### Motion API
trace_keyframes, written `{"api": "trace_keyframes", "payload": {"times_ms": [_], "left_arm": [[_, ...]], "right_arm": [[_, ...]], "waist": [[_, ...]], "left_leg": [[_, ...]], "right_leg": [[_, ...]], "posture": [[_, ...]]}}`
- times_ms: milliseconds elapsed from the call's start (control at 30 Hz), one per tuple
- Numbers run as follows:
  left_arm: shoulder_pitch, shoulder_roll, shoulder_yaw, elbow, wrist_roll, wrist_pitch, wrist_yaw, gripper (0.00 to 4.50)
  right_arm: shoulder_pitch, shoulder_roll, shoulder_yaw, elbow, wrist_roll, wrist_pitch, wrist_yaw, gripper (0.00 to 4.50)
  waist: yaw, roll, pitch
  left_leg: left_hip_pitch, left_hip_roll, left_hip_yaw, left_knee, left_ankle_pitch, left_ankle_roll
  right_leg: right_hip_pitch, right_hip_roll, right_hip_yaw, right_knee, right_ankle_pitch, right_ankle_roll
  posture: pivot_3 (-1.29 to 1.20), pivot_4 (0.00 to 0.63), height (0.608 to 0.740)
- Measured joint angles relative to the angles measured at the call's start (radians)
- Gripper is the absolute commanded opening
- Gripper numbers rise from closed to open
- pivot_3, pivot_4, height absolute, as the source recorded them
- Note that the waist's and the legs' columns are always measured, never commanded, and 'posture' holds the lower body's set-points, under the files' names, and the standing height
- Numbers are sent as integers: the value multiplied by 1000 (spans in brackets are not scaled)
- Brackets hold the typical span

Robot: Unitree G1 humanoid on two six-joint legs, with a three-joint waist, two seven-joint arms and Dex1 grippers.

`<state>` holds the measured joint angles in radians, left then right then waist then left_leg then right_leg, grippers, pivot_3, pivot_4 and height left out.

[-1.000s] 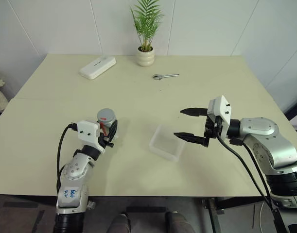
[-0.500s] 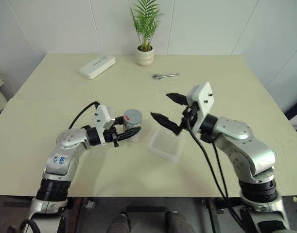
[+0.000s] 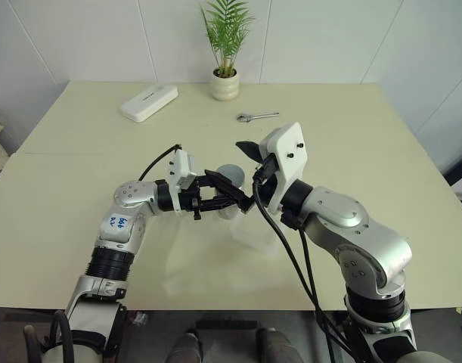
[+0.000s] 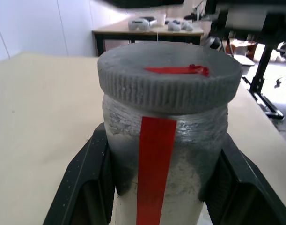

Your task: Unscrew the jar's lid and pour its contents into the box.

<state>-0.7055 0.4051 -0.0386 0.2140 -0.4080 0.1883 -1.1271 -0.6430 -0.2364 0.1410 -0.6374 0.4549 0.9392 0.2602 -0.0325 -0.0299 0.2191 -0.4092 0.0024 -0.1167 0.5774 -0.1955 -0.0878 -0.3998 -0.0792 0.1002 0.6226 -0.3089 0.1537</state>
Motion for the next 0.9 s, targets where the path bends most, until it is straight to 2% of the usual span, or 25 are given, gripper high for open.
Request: {"api": "trace_keyframes", "payload": {"times_ms": [500,600,733,900], "left_arm": [[0,-11,0,-1,-1,2,-19,1984],[0,-12,0,-1,-1,2,-18,1984],[0,-13,0,-2,-1,2,-13,1984],[-1,-13,0,-2,-1,2,-11,1984]], "right_arm": [[41,-11,14,-1,-45,-7,-8,4500],[41,-11,16,-1,-47,-9,-6,3882],[46,-12,33,-1,-45,-21,10,2569],[46,-12,31,-1,-44,-20,13,2561]], "waist": [[-1,0,0],[-1,0,0],[-1,0,0],[-1,0,0]], "left_leg": [[0,0,0,0,0,0],[0,0,0,0,0,0],[0,0,0,0,0,0],[0,0,0,0,0,0]], "right_leg": [[0,0,0,1,0,0],[0,0,0,1,0,0],[0,0,0,1,0,0],[0,0,0,1,0,0]], "posture": [[0,150,740],[0,150,740],[0,150,740],[0,150,740]]}}
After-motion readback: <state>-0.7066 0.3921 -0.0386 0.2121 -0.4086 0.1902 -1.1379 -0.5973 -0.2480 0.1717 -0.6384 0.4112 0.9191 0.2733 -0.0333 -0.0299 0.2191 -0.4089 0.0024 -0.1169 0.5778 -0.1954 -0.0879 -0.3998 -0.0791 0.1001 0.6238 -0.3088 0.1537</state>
